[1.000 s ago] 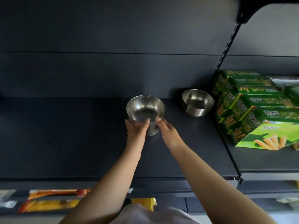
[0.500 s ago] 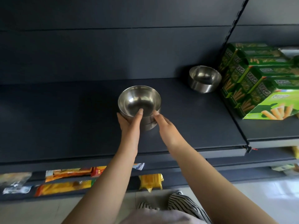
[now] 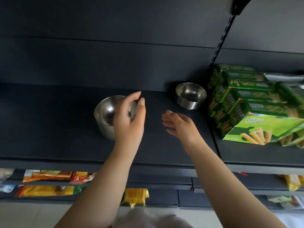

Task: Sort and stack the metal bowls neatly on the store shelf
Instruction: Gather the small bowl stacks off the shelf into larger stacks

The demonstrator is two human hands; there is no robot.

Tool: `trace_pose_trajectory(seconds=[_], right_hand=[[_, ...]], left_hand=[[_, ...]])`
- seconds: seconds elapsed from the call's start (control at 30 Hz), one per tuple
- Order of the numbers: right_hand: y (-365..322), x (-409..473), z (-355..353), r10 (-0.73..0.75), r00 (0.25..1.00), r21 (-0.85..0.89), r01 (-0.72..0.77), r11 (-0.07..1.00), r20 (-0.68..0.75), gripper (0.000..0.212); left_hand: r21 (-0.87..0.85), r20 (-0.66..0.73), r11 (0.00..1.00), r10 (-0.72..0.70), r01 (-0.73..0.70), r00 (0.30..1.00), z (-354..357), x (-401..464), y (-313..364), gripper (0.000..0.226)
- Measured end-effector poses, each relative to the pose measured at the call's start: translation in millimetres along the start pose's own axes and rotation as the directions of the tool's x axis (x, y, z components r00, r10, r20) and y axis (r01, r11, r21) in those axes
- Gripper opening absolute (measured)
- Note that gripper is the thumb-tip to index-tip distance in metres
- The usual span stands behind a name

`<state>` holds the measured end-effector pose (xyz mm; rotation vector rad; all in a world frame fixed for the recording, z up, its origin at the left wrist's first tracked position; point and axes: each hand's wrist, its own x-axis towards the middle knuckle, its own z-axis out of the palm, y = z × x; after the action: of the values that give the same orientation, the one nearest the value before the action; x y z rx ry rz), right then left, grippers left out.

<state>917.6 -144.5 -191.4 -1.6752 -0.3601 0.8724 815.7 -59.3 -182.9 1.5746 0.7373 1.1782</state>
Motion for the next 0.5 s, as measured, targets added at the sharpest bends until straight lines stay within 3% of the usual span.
trace_pose_trajectory(seconds=[0.2,0.3,0.37,0.5], right_hand=[[-17.7,35.0,-54.1,0.003,0.993,0.054,0.004,0.999,-0.120,0.036],[-22.9,73.1,-71.7,0.000,0.980,-0.116,-0.023,0.993,-0.200,0.046],[-23.2,96.8,-84.7,0.076,0.959,-0.211,-0.137,0.968,-0.273,0.057],[-15.4,123.2,-103.9,0.273,0.923,-0.016,-0.288,0.958,-0.271,0.057]], left_hand=[[0.216,0.071,0.964,-0.172,0.153,0.983,92.6,4.9,-10.0,0.020],[0.271,0.125,0.942,-0.236,0.195,0.964,117.2,16.2,-27.4,0.027],[0.298,0.171,0.928,-0.280,0.222,0.945,125.4,21.1,-37.4,0.028],[0.367,0.255,0.901,-0.335,0.230,0.907,125.2,18.7,-49.5,0.028]])
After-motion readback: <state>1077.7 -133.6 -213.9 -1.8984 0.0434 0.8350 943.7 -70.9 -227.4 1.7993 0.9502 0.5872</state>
